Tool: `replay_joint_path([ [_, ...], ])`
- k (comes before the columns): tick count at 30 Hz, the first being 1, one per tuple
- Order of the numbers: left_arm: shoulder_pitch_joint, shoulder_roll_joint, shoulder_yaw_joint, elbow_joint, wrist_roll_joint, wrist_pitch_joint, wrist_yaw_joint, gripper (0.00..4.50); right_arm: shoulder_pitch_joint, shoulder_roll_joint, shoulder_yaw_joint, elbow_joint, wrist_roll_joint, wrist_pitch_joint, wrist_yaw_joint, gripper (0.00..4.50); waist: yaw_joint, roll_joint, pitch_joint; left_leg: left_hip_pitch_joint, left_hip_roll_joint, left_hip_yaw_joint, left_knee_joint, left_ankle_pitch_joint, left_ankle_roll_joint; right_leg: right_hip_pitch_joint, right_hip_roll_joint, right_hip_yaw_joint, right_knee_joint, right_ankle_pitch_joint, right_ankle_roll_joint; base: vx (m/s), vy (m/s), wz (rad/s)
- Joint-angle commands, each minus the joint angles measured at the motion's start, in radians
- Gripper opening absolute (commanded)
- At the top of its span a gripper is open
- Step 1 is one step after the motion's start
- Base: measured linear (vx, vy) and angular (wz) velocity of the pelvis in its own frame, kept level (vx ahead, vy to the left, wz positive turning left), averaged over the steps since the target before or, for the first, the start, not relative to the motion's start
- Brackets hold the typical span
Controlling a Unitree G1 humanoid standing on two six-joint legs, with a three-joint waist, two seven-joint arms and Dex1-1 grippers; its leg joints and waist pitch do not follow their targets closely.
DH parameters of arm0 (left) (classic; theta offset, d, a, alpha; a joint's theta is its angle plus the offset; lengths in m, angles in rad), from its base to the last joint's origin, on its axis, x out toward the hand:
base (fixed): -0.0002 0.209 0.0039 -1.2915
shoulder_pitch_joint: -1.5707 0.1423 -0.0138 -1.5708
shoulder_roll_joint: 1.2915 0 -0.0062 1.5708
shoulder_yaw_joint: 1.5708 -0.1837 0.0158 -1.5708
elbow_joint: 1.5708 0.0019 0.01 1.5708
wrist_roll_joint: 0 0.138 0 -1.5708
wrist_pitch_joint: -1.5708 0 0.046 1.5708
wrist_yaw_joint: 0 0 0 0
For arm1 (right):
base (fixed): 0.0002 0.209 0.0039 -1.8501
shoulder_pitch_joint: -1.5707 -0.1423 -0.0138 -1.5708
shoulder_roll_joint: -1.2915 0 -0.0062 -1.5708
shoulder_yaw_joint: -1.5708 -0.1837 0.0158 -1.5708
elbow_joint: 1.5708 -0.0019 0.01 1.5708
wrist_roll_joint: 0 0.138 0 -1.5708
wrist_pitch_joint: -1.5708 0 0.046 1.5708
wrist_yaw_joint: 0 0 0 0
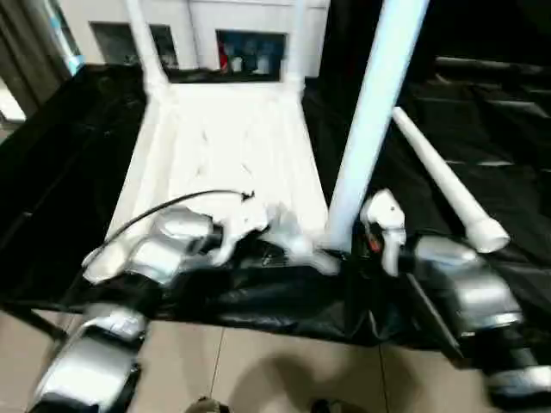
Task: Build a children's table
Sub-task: Rotate leg to tighten
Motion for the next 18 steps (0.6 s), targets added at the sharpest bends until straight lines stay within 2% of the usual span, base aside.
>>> replay_joint_path([
  [1, -0.031, -0.042, 0.015, 0.022, 0.006, 0.026, 0.102, 0.00, 0.012, 0.041, -0.012, 0.070, -0.022, 0.061, -0.121, 2.74, -0.001, -0.008, -0.064, 0.010, 0.019, -0.011, -0.074, -0.185, 0.031, 0.055, -0.053, 0.041, -0.077, -0.309, -0.197, 0.000, 0.000, 0.00],
  [2, -0.043, -0.067, 0.013, 0.040, 0.014, 0.035, 0.142, 0.00, 0.004, 0.068, -0.025, 0.088, -0.021, 0.071, -0.173, 2.74, -0.005, -0.003, -0.062, 0.015, 0.017, -0.010, -0.072, -0.198, 0.028, 0.047, -0.054, 0.042, -0.082, -0.326, -0.194, 0.000, 0.000, 0.00],
  [3, -0.059, -0.100, 0.015, 0.064, 0.020, 0.046, 0.199, 0.00, -0.009, 0.100, -0.035, 0.111, -0.028, 0.074, -0.240, 2.74, -0.009, -0.007, -0.064, 0.010, 0.014, -0.011, -0.072, -0.199, 0.026, 0.051, -0.054, 0.041, -0.083, -0.341, -0.185, 0.000, 0.000, 0.00],
  [4, -0.072, -0.127, 0.017, 0.083, 0.025, 0.055, 0.243, 0.00, -0.020, 0.127, -0.041, 0.129, -0.034, 0.075, -0.290, 2.74, -0.008, -0.006, -0.064, 0.013, 0.015, -0.012, -0.073, -0.200, 0.024, 0.049, -0.053, 0.040, -0.086, -0.352, -0.177, 0.000, 0.000, 0.00],
  [5, -0.083, -0.151, 0.016, 0.098, 0.029, 0.056, 0.270, 0.00, -0.032, 0.149, -0.038, 0.145, -0.041, 0.074, -0.320, 2.74, -0.007, 0.004, -0.063, 0.015, 0.015, -0.012, -0.073, -0.204, 0.023, 0.047, -0.054, 0.040, -0.087, -0.351, -0.179, 0.000, 0.000, 0.00],
  [6, -0.093, -0.169, 0.015, 0.114, 0.032, 0.054, 0.291, 0.00, -0.043, 0.168, -0.035, 0.158, -0.050, 0.074, -0.344, 2.74, -0.011, -0.002, -0.062, 0.011, 0.013, -0.013, -0.075, -0.211, 0.026, 0.049, -0.050, 0.038, -0.089, -0.348, -0.174, 0.000, 0.000, 0.00],
  [8, -0.107, -0.201, 0.008, 0.130, 0.039, 0.049, 0.306, 0.00, -0.059, 0.193, -0.001, 0.177, -0.075, 0.053, -0.342, 2.74, -0.010, -0.002, -0.064, 0.012, 0.013, -0.014, -0.074, -0.214, 0.028, 0.050, -0.052, 0.038, -0.089, -0.348, -0.170, 0.000, 0.000, 0.00],
  [9, -0.110, -0.207, 0.006, 0.130, 0.039, 0.049, 0.305, 0.00, -0.062, 0.197, 0.011, 0.177, -0.076, 0.033, -0.326, 3.09, -0.010, 0.005, -0.064, 0.011, 0.014, -0.014, -0.075, -0.210, 0.028, 0.051, -0.051, 0.038, -0.087, -0.313, -0.180, 0.000, 0.000, 0.00],
  [11, -0.109, -0.206, 0.000, 0.124, 0.040, 0.038, 0.282, 0.00, -0.066, 0.199, 0.015, 0.165, -0.065, 0.007, -0.292, 3.44, -0.009, 0.004, -0.066, 0.010, 0.014, -0.013, -0.074, -0.211, 0.038, 0.053, -0.052, 0.038, -0.085, -0.282, -0.190, 0.000, 0.000, 0.00],
  [15, -0.094, -0.180, -0.006, 0.105, 0.030, 0.014, 0.226, 0.00, -0.074, 0.179, 0.006, 0.154, -0.053, -0.013, -0.252, 3.79, -0.011, 0.004, -0.066, 0.007, 0.015, -0.014, -0.075, -0.203, 0.055, 0.057, -0.052, 0.037, -0.080, -0.248, -0.209, 0.000, 0.000, 0.00],
  [17, -0.072, -0.142, -0.015, 0.082, 0.026, -0.017, 0.153, 0.00, -0.068, 0.127, 0.029, 0.129, -0.057, -0.045, -0.160, 3.79, -0.010, 0.004, -0.066, 0.006, 0.016, -0.016, -0.076, -0.211, 0.058, 0.058, -0.053, 0.036, -0.081, -0.257, -0.209, 0.000, 0.000, 0.00],
  [18, -0.063, -0.128, -0.015, 0.073, 0.022, -0.025, 0.130, 0.00, -0.060, 0.101, 0.041, 0.112, -0.054, -0.050, -0.111, 3.79, -0.012, -0.001, -0.068, 0.000, 0.016, -0.017, -0.074, -0.198, 0.065, 0.064, -0.055, 0.036, -0.077, -0.242, -0.210, 0.000, 0.000, 0.00],
])
